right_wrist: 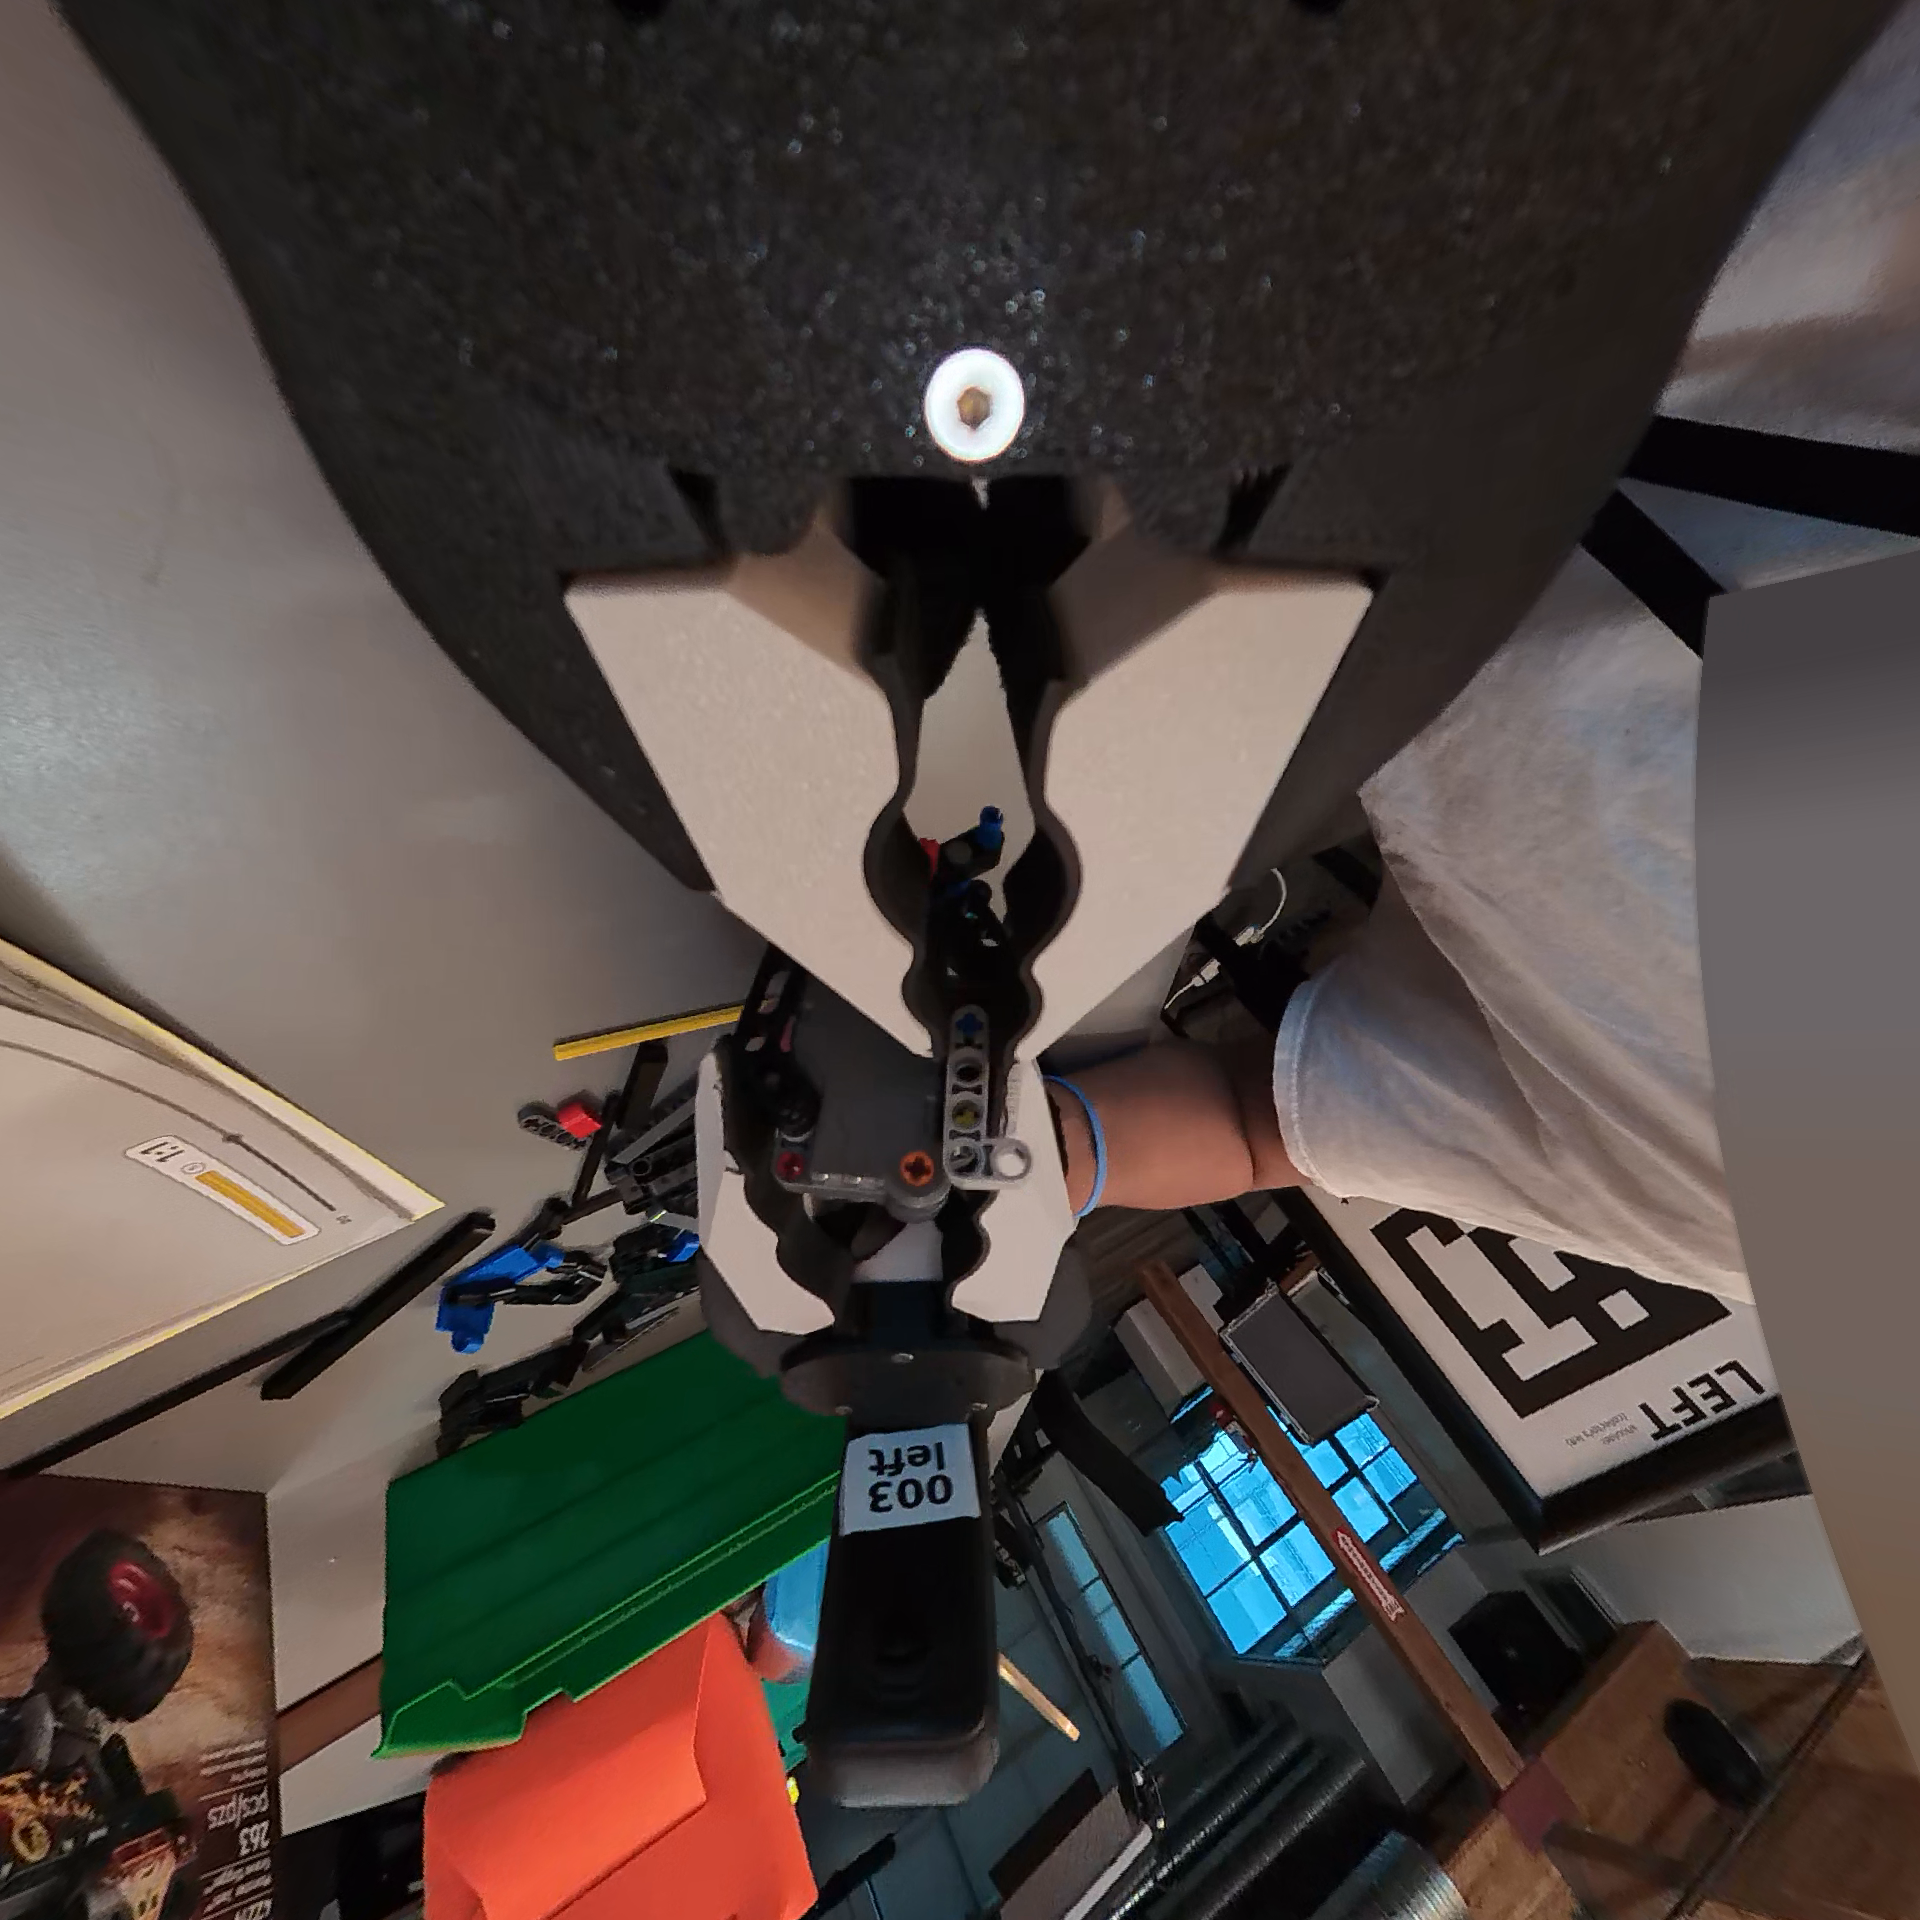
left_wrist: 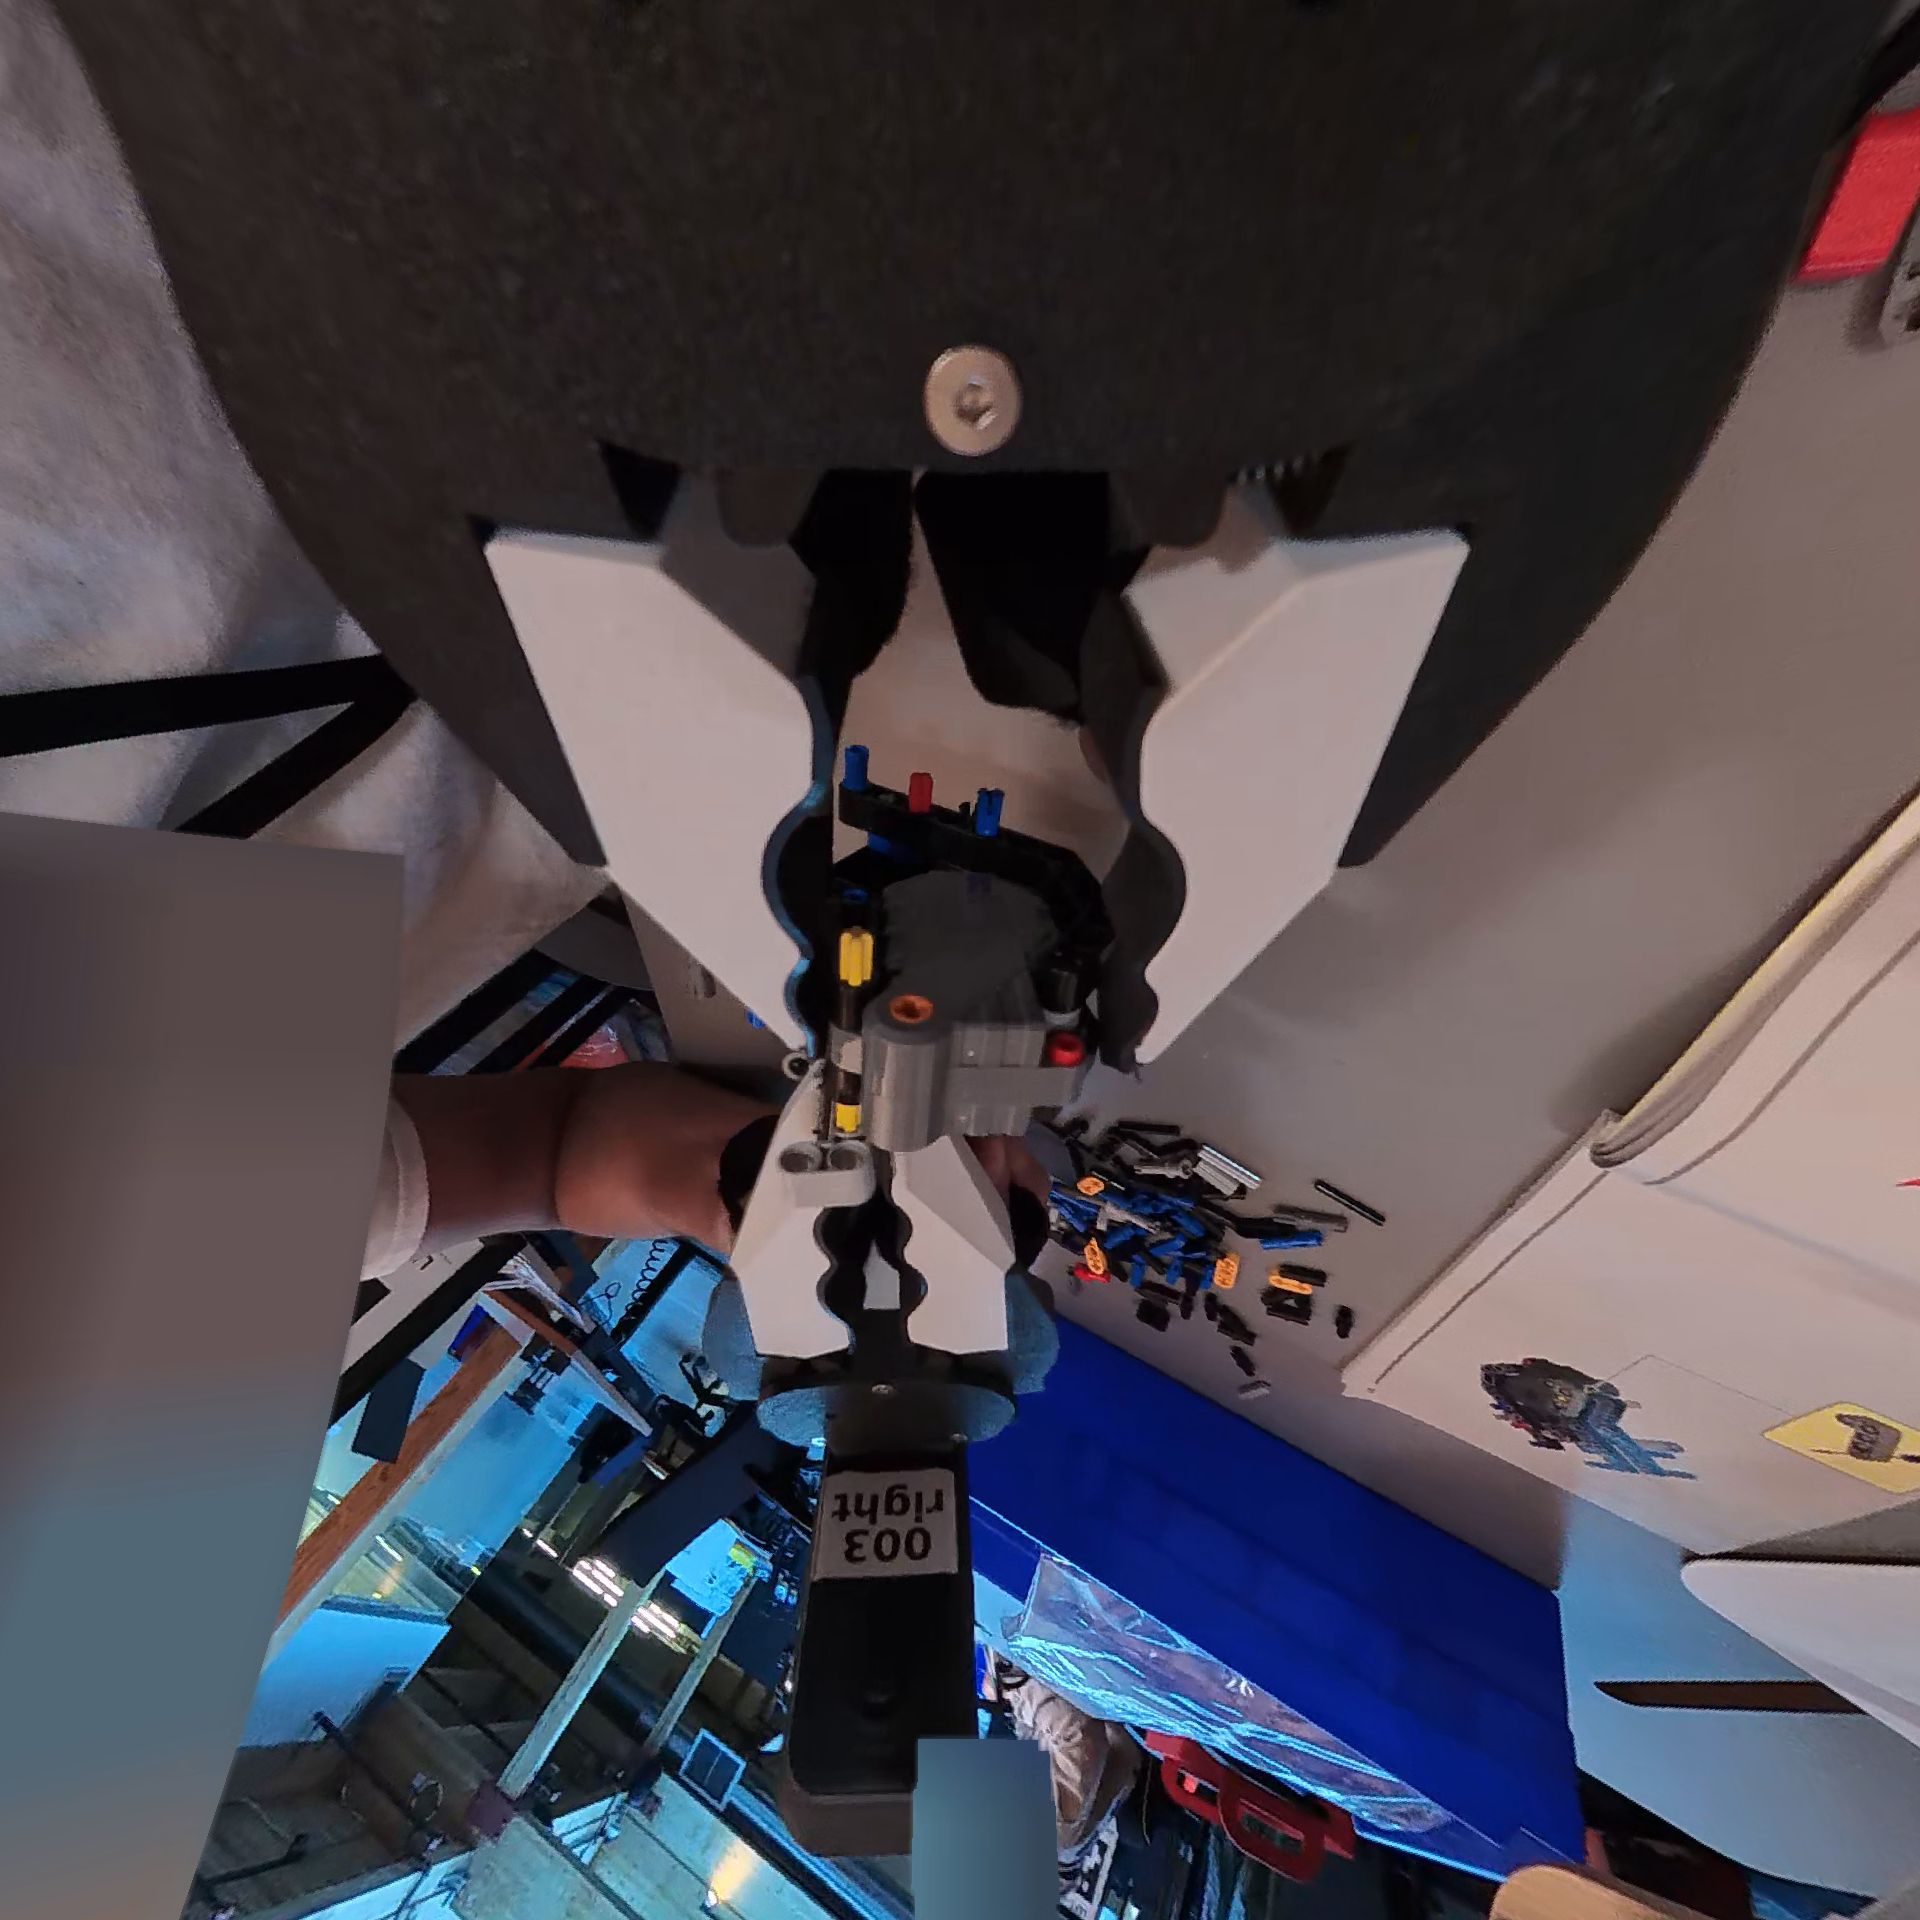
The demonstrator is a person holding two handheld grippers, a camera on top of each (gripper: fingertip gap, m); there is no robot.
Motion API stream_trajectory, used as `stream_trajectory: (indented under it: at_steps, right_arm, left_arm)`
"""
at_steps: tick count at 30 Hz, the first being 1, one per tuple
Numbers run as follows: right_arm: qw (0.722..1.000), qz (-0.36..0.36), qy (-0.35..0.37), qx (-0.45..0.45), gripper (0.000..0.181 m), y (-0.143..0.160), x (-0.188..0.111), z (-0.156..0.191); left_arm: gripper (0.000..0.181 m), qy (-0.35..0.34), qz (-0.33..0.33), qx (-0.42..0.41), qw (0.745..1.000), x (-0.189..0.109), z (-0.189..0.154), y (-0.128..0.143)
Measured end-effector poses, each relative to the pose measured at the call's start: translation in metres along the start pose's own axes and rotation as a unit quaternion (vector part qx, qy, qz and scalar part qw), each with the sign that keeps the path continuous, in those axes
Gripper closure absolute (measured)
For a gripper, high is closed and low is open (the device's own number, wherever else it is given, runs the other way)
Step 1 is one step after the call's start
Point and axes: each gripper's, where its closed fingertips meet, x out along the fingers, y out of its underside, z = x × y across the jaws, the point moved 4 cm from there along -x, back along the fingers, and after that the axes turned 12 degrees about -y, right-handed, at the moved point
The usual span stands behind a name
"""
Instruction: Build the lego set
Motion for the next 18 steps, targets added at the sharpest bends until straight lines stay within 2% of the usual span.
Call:
stream_trajectory:
  at_steps: [7, 12, 18]
  right_arm:
    - [0.998, -0.051, -0.005, 0.043, 0.175, -0.0022, -0.0032, -0.0020]
    - [0.998, -0.047, -0.010, 0.049, 0.175, 0.0000, -0.0043, -0.0012]
    - [0.998, -0.045, -0.008, 0.046, 0.175, 0.0030, -0.0010, -0.0004]
  left_arm:
    - [0.132, -0.018, -0.024, -0.016, 0.999, 0.0009, 0.0010, -0.0052]
    - [0.133, -0.014, -0.015, -0.030, 0.999, 0.0030, -0.0005, -0.0035]
    - [0.133, -0.028, -0.006, -0.001, 1.000, 0.0005, -0.0022, -0.0024]
